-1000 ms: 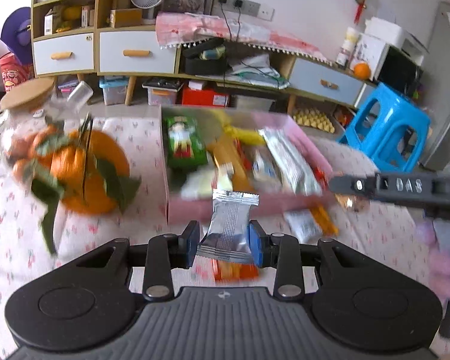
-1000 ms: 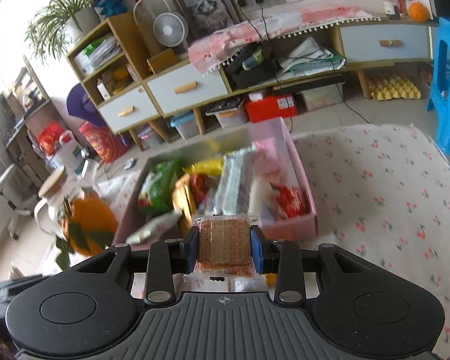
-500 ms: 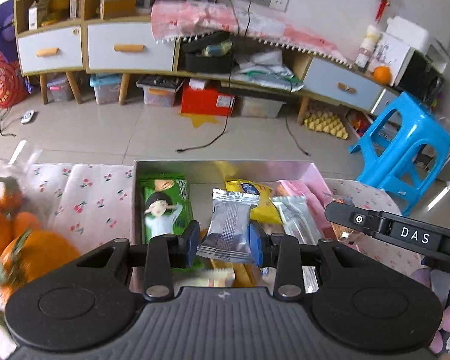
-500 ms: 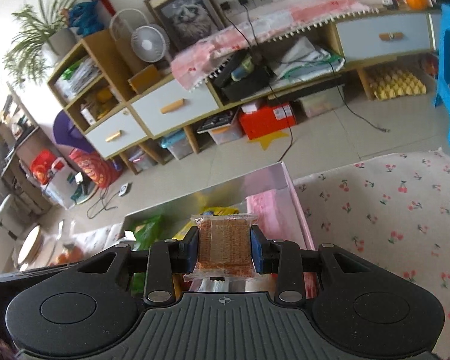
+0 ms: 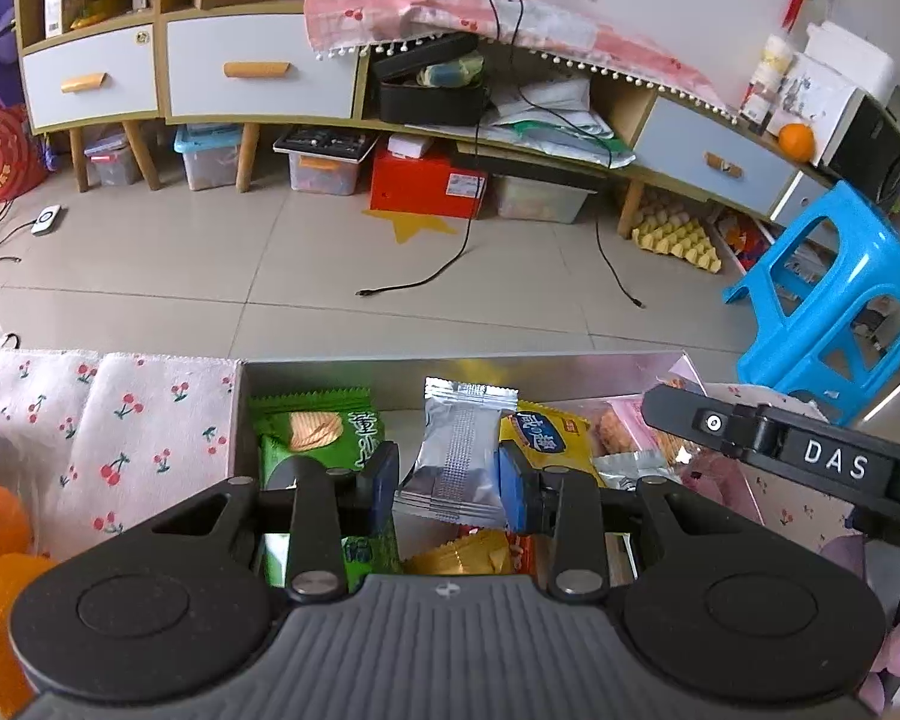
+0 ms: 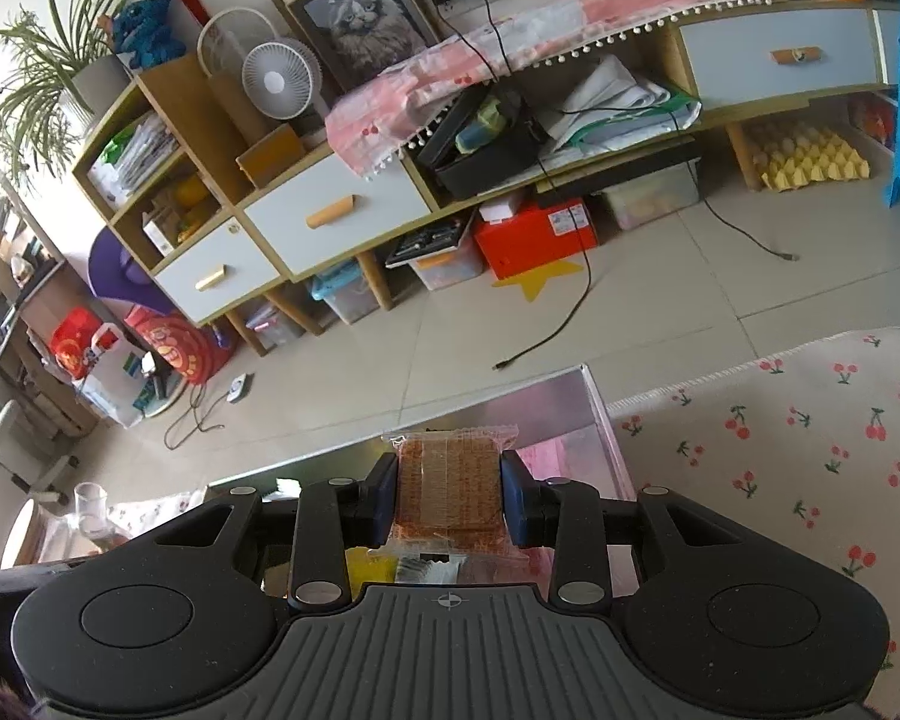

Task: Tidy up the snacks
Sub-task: 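Lower both packets into the pink box and open both tools, then move both tools back over the last two snack packets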

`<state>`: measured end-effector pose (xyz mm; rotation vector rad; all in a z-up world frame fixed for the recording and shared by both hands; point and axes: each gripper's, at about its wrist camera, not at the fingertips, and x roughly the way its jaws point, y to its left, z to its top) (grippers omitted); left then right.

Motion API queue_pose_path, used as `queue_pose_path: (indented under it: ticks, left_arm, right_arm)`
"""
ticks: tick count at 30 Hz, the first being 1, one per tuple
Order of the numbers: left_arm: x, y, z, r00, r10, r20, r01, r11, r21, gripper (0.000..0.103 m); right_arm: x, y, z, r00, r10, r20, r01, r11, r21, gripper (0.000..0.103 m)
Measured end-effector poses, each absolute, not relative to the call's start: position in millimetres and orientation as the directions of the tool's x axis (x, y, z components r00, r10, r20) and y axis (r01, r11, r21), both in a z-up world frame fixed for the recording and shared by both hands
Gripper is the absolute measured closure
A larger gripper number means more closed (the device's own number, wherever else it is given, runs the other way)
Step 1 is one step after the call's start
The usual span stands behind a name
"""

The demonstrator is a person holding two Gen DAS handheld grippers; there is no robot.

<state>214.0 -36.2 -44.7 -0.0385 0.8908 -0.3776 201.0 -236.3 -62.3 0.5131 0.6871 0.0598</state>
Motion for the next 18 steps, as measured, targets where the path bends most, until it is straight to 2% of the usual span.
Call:
queue_pose_path:
  ticks: [2,3,4,5,13,18]
  left_arm:
    - [215.1,-37.7,-45.1,0.566,-0.343,-0.75,0.319,0.93,-0.184,0.068]
    - [214.7,-37.7,-44.8,0.577,-0.337,-0.744,0.317,0.932,-0.176,0.06]
    - [211.7,-36.9,-43.8,0.592,-0.335,-0.733,0.316,0.933,-0.171,0.05]
    - [210.4,-36.8,-42.6,0.602,-0.337,-0.724,0.319,0.933,-0.169,0.047]
    - [197.8,-36.3,-26.8,0.613,-0.325,-0.72,0.34,0.931,-0.132,0.029]
    - [181.6,-35.0,-17.2,0.617,-0.328,-0.716,0.348,0.929,-0.126,0.02]
  right_arm:
    - [201.9,-235.7,-61.9,0.778,0.226,-0.586,0.103,0.875,0.474,0.065]
    - [201.3,-235.5,-61.6,0.779,0.225,-0.585,0.105,0.873,0.476,0.063]
    - [201.3,-236.5,-61.4,0.78,0.233,-0.581,0.106,0.866,0.489,0.052]
    - [200.9,-237.5,-61.1,0.781,0.236,-0.578,0.108,0.861,0.498,0.043]
    - [188.2,-238.9,-46.1,0.78,0.215,-0.587,0.122,0.868,0.48,0.041]
    - [170.1,-234.2,-30.3,0.779,0.203,-0.593,0.114,0.884,0.453,0.035]
